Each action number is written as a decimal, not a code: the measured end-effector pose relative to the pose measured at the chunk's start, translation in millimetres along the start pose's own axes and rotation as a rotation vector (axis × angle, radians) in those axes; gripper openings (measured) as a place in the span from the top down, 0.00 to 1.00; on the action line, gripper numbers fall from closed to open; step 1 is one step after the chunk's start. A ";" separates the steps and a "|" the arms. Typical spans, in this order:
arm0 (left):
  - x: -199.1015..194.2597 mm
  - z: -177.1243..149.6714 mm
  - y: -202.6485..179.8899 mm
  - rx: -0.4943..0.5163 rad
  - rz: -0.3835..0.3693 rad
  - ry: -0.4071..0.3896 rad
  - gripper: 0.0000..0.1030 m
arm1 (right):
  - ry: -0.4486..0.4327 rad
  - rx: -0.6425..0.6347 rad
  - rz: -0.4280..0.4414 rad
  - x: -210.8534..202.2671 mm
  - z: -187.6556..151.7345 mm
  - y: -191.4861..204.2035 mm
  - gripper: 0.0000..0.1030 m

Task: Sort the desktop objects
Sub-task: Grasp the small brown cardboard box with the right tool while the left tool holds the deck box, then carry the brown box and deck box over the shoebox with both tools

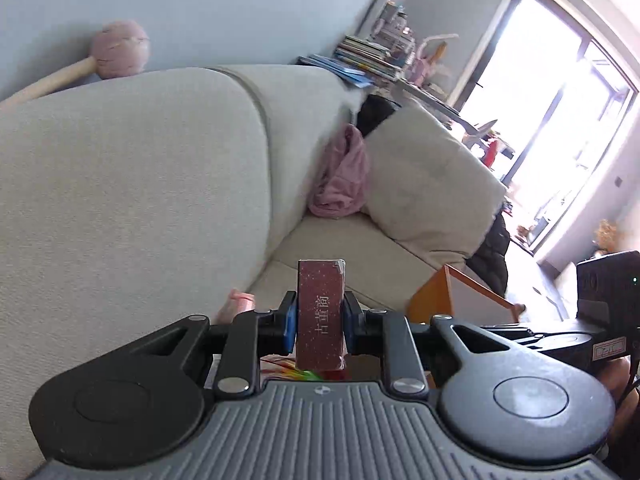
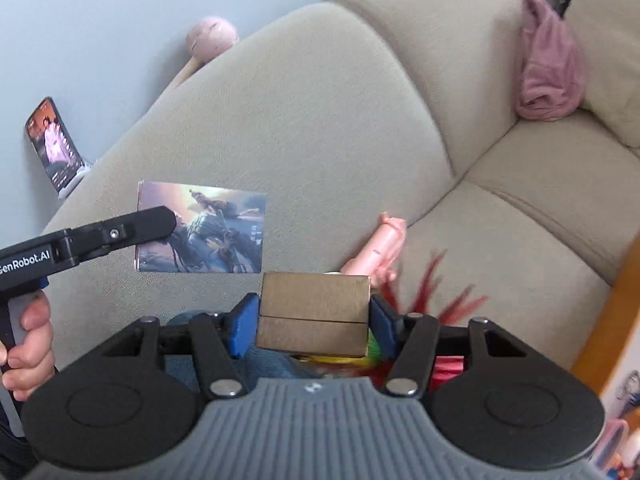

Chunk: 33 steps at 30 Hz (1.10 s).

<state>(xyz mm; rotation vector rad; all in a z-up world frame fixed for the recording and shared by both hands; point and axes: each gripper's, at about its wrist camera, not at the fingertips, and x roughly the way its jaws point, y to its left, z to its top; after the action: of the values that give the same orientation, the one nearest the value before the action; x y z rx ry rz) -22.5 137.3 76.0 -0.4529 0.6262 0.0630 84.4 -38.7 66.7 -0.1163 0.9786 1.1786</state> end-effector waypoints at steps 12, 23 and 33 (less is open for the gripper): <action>95.9 -28.6 -130.9 0.060 -0.389 0.293 0.76 | -0.238 0.275 -0.251 -134.0 -90.7 -140.1 0.41; 172.9 -72.5 -195.9 0.211 -0.266 0.532 0.76 | -0.323 0.356 -0.257 -149.1 -139.7 -200.3 0.41; 187.9 -94.3 -243.5 0.500 -0.066 0.653 0.76 | -0.365 0.328 -0.201 -142.9 -152.1 -220.5 0.41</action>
<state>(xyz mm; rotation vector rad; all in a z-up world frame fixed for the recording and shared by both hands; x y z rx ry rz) 124.7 -136.9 -5.3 0.0062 1.2288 -0.3118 169.7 -318.9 -13.3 0.2497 0.8018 0.8059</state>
